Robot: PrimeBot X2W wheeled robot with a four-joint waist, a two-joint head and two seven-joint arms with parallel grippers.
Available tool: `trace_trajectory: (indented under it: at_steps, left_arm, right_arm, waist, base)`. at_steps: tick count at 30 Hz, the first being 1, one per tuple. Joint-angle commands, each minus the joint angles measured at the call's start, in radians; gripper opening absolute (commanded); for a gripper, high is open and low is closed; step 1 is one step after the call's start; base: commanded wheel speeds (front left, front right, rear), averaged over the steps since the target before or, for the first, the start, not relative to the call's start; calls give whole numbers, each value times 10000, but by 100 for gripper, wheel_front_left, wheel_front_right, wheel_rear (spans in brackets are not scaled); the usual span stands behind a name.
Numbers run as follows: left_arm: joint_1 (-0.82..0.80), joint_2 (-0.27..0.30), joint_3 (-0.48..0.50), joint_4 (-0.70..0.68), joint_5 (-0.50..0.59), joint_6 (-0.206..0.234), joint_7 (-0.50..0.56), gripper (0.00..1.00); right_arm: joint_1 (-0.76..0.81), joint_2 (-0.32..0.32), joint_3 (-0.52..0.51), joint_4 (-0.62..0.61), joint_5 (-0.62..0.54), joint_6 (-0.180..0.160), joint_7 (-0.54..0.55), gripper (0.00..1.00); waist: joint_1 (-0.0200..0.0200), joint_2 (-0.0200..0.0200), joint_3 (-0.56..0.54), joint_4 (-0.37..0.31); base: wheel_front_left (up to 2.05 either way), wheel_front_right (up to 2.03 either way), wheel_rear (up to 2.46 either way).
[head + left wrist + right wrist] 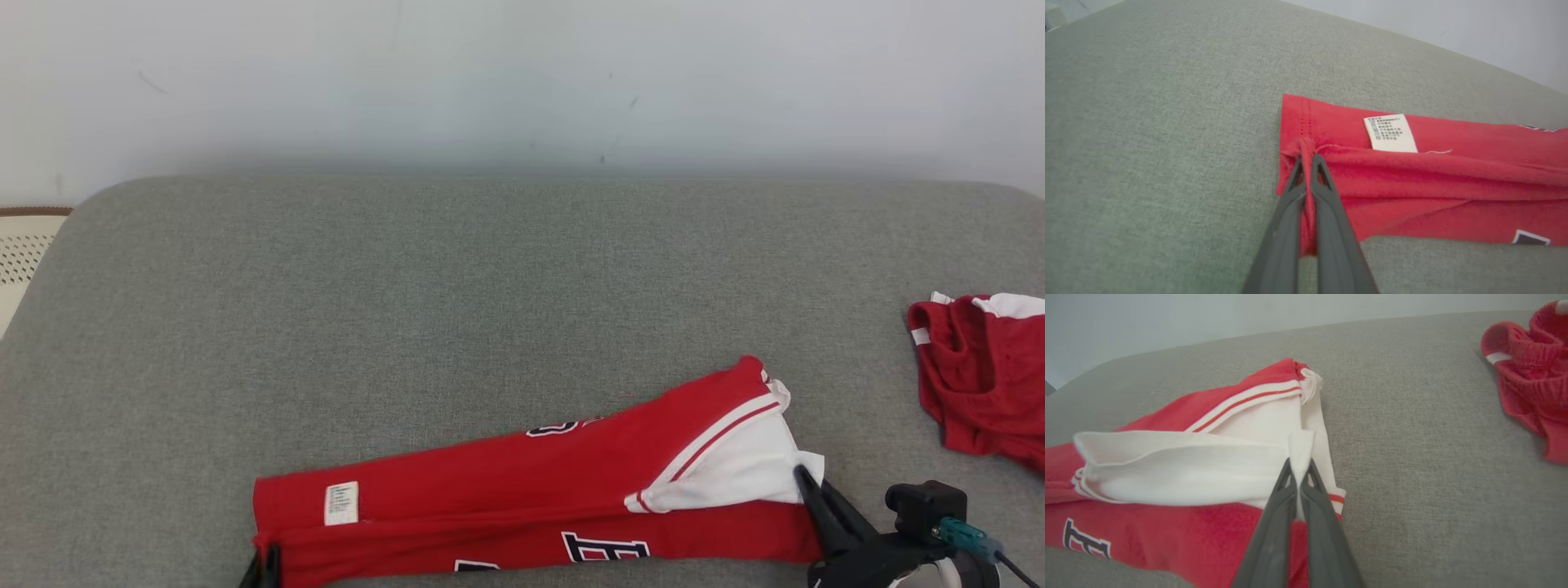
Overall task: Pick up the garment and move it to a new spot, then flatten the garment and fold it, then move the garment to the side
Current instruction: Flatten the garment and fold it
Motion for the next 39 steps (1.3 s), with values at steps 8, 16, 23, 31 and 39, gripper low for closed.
trace_trajectory:
  at_steps: [8,16,23,31,39]
  left_arm:
    - [595,31,212,-99,23,688,-8,100]
    - [519,31,-15,-461,55,898,-8,100]
    - [284,31,-209,-740,142,968,-6,100]
    - [244,26,-335,-915,189,985,-6,100]
    - [127,29,-350,-1056,232,969,-8,100]
  right_arm:
    - [275,109,-1240,-300,-232,-15,-43,100]
    - [-67,437,-1428,-218,-690,-15,-43,100]
    - [-669,548,-686,1176,-299,-15,-43,100]
    - [-1305,785,-417,2677,-69,-15,-9,100]
    - [-1444,1255,674,3535,821,25,149,0]
  waist:
    - [1,1,-74,-29]
    - [1,1,61,218]
    - [1,1,276,597]
    - [1,1,529,946]
    - [1,1,617,1111]
  base:
    - [0,0,0]
    - [0,0,0]
    - [0,0,0]
    - [0,0,0]
    - [0,0,0]
